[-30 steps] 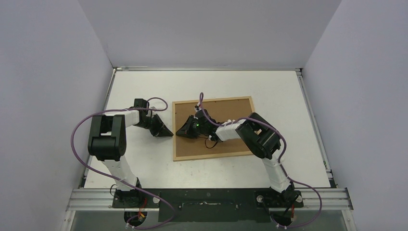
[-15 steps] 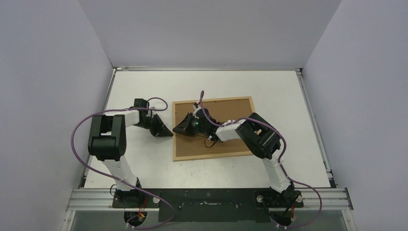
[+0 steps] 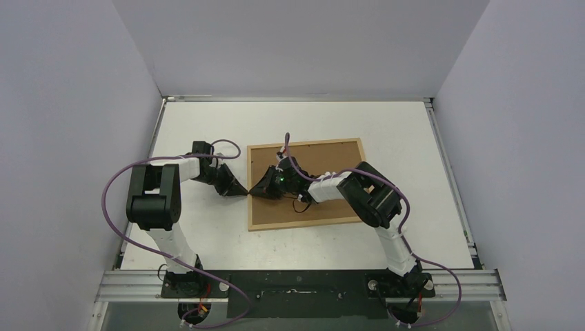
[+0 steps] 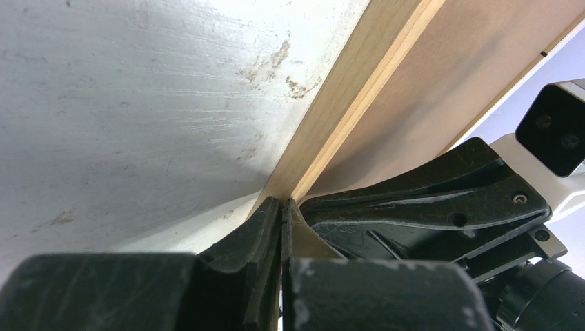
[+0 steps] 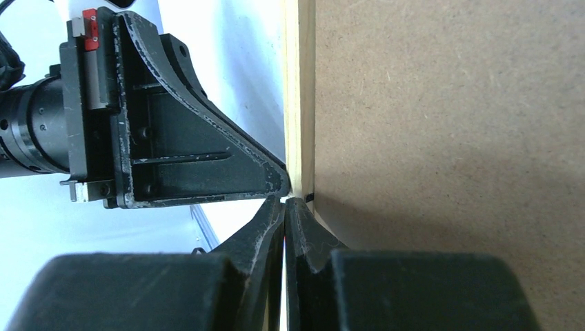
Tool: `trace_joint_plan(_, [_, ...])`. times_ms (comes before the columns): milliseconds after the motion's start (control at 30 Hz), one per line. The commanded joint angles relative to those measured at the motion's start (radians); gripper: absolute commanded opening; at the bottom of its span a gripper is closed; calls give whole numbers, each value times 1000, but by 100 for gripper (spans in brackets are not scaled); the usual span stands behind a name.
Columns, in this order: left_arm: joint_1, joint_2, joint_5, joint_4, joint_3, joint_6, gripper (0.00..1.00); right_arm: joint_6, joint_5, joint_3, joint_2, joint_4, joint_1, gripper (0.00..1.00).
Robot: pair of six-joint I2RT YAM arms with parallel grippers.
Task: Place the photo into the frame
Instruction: Install the photo frame at the center of the board.
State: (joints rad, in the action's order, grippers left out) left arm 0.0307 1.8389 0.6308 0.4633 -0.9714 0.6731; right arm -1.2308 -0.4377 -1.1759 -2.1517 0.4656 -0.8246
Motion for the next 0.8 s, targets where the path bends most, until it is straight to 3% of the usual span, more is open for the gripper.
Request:
trace_joint_plan(0, [8, 63, -185, 54, 31, -50, 0, 30, 2, -43, -15, -15, -5, 1])
trace_joint_plan(767, [8, 60, -189, 58, 35, -50, 0, 69, 39, -16, -30, -129, -1, 0])
